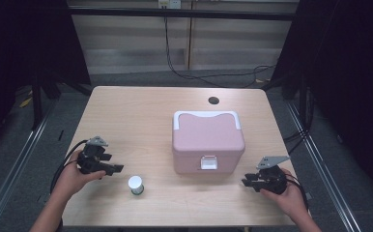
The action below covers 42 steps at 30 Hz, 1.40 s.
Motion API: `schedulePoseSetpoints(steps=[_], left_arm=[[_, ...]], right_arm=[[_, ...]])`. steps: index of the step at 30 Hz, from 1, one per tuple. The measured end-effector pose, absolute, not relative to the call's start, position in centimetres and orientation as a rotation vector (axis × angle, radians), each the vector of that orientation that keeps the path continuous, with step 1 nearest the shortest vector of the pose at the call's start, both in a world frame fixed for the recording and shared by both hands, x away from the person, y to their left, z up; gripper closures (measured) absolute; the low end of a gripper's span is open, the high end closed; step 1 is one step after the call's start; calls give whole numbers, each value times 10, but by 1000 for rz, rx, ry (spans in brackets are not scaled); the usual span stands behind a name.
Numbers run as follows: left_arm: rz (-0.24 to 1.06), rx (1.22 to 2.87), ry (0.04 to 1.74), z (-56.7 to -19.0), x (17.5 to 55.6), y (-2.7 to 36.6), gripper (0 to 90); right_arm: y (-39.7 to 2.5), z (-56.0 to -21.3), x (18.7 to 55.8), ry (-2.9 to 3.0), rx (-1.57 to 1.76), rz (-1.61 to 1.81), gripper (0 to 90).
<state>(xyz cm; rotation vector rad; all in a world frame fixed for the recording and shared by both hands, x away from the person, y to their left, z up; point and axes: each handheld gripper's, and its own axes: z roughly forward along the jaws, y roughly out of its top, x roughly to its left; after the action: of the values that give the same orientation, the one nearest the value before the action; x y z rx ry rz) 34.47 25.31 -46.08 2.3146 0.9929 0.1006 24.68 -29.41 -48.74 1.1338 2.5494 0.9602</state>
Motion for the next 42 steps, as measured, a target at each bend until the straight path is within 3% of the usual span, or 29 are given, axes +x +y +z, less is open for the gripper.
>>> schedulePoseSetpoints(steps=[2,5,20,42], left_arm=[[86,2371,958,-452,352,241,264],[58,2393,936,-442,360,227,245],[-10,2387,940,-428,371,192,224],[37,2355,986,-437,365,206,203]], right_arm=[[-299,-487,251,2545,1186,926,824],[-305,-487,259,2510,1208,927,899],[-282,-447,315,2361,1160,1035,900],[-260,-454,320,2347,1176,1069,900]])
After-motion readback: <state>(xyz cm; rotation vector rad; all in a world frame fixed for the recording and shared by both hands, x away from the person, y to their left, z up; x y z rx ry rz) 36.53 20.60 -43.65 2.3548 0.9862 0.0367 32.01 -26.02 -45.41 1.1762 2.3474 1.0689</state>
